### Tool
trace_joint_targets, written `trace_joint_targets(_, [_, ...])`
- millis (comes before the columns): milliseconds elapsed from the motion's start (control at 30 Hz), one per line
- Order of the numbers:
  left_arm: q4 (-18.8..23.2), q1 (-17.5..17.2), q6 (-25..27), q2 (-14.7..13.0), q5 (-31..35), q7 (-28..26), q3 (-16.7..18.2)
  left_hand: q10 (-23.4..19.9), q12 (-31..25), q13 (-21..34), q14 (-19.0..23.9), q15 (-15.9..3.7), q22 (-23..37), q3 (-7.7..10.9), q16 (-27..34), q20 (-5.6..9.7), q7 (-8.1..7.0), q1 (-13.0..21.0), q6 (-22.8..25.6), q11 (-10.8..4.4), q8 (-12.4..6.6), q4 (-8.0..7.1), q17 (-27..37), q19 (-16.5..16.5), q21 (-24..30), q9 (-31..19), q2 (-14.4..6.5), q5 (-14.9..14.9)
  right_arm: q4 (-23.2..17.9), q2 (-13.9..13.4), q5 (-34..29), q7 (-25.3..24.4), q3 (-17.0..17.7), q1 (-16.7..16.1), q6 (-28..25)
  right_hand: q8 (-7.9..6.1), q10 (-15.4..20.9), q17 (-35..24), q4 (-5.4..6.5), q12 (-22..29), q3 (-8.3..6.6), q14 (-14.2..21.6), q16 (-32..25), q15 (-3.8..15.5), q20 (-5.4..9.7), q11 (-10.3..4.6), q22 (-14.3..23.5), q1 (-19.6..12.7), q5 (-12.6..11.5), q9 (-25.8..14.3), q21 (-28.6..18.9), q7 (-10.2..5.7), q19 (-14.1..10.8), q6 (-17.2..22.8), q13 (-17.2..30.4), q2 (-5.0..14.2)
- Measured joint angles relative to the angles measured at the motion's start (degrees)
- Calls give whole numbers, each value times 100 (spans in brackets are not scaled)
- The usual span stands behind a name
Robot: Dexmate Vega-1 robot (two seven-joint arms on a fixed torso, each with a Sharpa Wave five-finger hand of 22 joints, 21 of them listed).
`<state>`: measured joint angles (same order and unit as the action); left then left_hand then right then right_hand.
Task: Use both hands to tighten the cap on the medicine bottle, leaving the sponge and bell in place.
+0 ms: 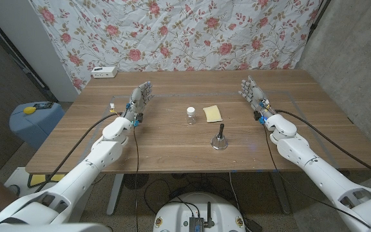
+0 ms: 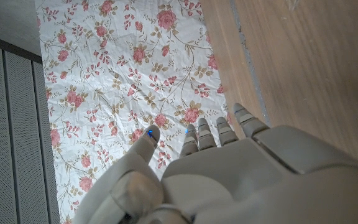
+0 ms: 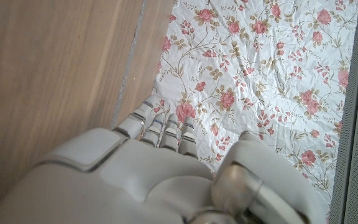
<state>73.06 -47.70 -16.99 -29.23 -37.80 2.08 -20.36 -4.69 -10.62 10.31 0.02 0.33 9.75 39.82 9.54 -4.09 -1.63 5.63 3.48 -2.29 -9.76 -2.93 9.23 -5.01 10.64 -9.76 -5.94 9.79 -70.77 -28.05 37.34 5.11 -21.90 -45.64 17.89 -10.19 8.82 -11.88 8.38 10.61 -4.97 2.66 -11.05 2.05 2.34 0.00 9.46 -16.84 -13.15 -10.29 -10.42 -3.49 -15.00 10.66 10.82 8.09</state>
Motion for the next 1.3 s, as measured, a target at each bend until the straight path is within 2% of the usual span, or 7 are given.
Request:
trace_joint_targets(33, [2, -1, -18, -2, 5, -40, 7, -6, 0, 1, 23, 22, 0, 0, 0, 0, -10, -1, 11, -7, 0, 0, 0, 0, 0, 0, 1, 0, 186, 52, 1, 48, -22, 88, 20, 0, 0, 0, 0, 0, 0, 0, 0, 0, 0, 0, 4, 0, 0, 0, 0, 0, 0, 0, 0, 0])
trace_joint_targets(233, [122, -80, -31, -47, 31, -204, 58, -6, 0, 2, 30, 29, 0, -1, 0, 0, -21, -1, 21, -6, -22, 1, 0, 0, 0, 0, 1, 0, 439, 122, 1, 185, -49, 220, 125, 0, 0, 0, 23, 0, 24, 0, 0, 0, 0, 0, -11, 0, 0, 0, 0, 0, 0, 0, 0, 0])
trace_joint_targets(667, [724, -312, 239, -269, 186, -600, 106, -6, 0, 1, 30, 29, -1, 21, 0, 31, -22, 29, 21, -6, -22, 27, -1, -31, 0, 1, -29, 0, 502, 140, -17, 235, -53, 264, 191, -22, -1, 6, 47, 0, 48, -1, 0, 0, 0, 0, -13, 73, -36, 1, 0, 1, 0, -1, -1, -22])
trace_joint_targets(933, [945, -376, 321, -366, 286, -673, 95, 5, -21, -19, 12, 6, -1, -32, -1, 31, -96, 75, -31, -80, -22, 225, -1, -30, 0, 1, -72, 0, 522, 137, -14, 257, -46, 283, 196, -23, 31, 16, 47, 21, 47, -1, 0, 0, 0, -31, -13, 95, -42, 1, 0, -31, 0, 31, -1, -44])
trace_joint_targets(1100, [971, -351, 312, -411, 338, -547, 47, 56, -20, -19, -1, -44, -2, -84, -1, 34, -172, 193, -122, -131, -22, 371, -2, -27, 0, 1, 46, 0, 561, 140, 4, 291, -29, 284, 255, -23, 30, 16, 23, 21, 71, 47, 0, -3, 0, -31, -13, 95, -65, 7, 0, -31, 1, 30, -1, -45])
trace_joint_targets(1300, [926, -278, 215, -432, 385, -340, -23, 56, -20, -19, -32, -75, -16, -131, -1, 63, -150, 317, -221, -131, -22, 550, -2, 2, 0, 1, 170, 0, 575, 142, 21, 314, -3, 240, 328, -22, 30, 27, 23, 21, 71, 62, 0, -1, 0, -31, -12, 94, -65, 17, 0, -30, 1, 30, -17, -45])
